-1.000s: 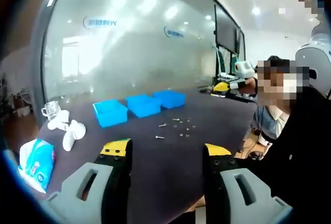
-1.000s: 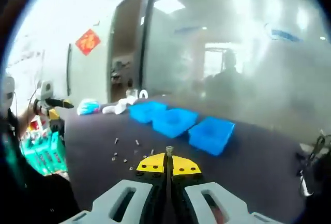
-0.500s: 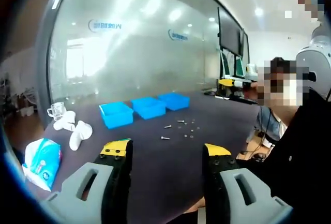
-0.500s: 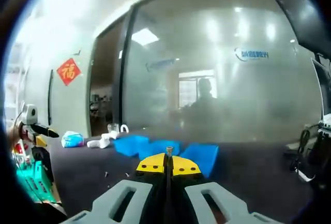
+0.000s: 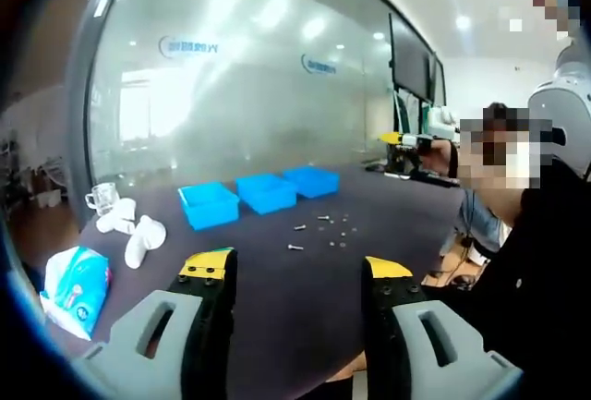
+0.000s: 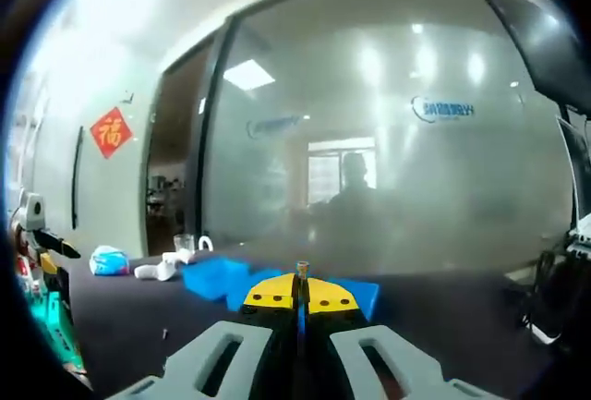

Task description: Sort the screws, nuts, and washers into the corresponding bins

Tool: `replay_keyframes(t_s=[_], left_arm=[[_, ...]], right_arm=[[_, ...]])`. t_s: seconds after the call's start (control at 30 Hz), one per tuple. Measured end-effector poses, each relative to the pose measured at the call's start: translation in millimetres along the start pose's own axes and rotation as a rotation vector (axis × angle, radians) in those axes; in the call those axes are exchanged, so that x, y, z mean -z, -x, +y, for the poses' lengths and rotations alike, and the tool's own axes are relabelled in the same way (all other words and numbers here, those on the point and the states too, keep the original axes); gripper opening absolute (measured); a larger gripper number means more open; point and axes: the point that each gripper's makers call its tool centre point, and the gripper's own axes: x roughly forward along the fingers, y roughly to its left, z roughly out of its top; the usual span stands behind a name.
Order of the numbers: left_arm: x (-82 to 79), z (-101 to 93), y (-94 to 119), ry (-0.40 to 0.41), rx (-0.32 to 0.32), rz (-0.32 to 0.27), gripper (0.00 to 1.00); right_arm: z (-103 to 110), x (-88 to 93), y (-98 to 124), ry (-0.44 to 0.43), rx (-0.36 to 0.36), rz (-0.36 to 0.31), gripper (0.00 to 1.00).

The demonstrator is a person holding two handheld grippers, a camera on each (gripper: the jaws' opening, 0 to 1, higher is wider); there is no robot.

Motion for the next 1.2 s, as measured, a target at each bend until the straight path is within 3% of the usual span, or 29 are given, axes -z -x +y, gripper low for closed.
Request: replay_keyframes(t_s=[0.57, 0.77, 1.2], left_arm=[[1.4, 1.1, 5, 0.009, -0.013, -0.005, 0.52], [4.8, 4.9, 7, 0.014, -0.023, 0.003, 0.52], [3.7, 6.4, 7, 0.017, -0.029, 0.001, 0.52]], right_arm=[[-15, 11.8, -105, 0.022, 0.012, 0.060, 0.00], [-27, 17.0, -139, 0.075, 0.039, 0.098, 0.00], [-32, 26.4, -169, 0.076, 0.066, 0.148, 0.00]])
